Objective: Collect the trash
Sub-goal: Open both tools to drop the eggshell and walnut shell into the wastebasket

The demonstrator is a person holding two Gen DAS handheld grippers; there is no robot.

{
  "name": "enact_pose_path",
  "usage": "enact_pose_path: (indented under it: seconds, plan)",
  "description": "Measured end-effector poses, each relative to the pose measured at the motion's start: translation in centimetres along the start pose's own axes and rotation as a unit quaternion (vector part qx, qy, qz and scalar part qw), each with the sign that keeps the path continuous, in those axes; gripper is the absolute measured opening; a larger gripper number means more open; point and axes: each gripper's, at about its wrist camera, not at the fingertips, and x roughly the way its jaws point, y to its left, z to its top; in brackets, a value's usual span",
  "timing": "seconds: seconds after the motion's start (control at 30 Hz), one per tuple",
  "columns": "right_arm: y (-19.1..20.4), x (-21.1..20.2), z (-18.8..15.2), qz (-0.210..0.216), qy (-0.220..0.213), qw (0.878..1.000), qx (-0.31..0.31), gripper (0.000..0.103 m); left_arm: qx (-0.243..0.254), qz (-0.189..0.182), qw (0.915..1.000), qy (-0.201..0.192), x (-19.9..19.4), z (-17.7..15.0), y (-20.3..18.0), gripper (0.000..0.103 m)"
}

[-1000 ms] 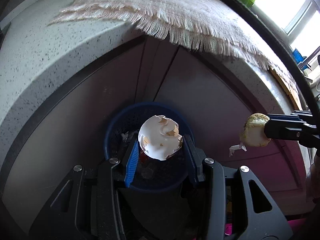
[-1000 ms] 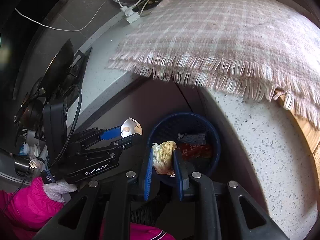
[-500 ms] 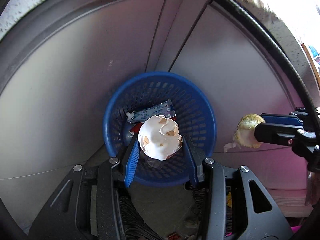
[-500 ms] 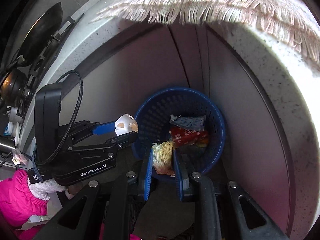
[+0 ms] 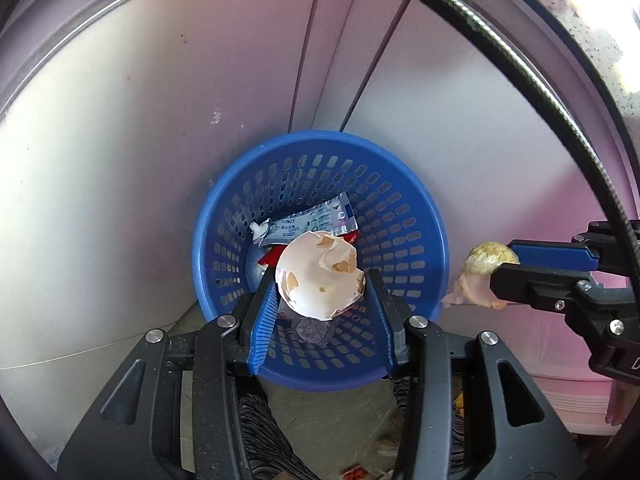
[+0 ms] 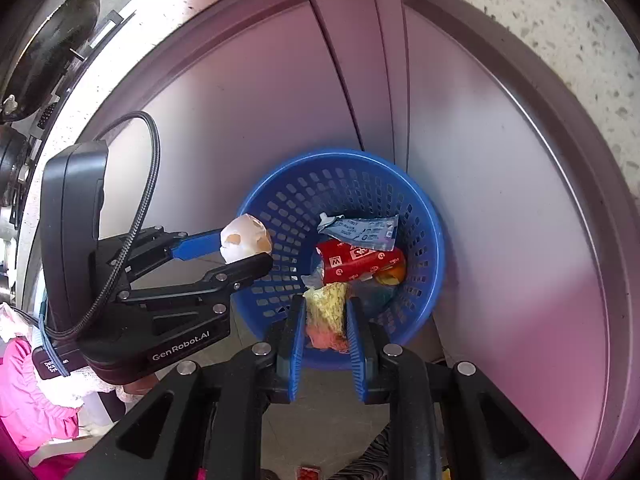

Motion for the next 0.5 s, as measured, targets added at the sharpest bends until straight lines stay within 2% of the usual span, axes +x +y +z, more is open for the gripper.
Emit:
enact_pose_path:
  seconds: [0.1, 0.2, 0.5]
  plan:
    - [-0.14, 0.03, 0.03, 0.0, -0.002, 1.0, -0.001, 0.022, -0.003, -0.001, 1.0, -0.001, 0.0, 0.15, 0.09, 0.043]
    - [0.05, 0.02, 0.24, -0.007, -0.004, 1.0, -0.007, 0.03, -0.006, 0.003, 1.0, -0.003, 0.04, 0.32, 0.02, 0.043]
    - [0.06, -0.29, 0.73, -0.012, -0.001, 1.0, -0.013, 0.033, -0.004, 0.017, 0.9998, 0.0, 0.09, 0.57, -0.05, 0.044]
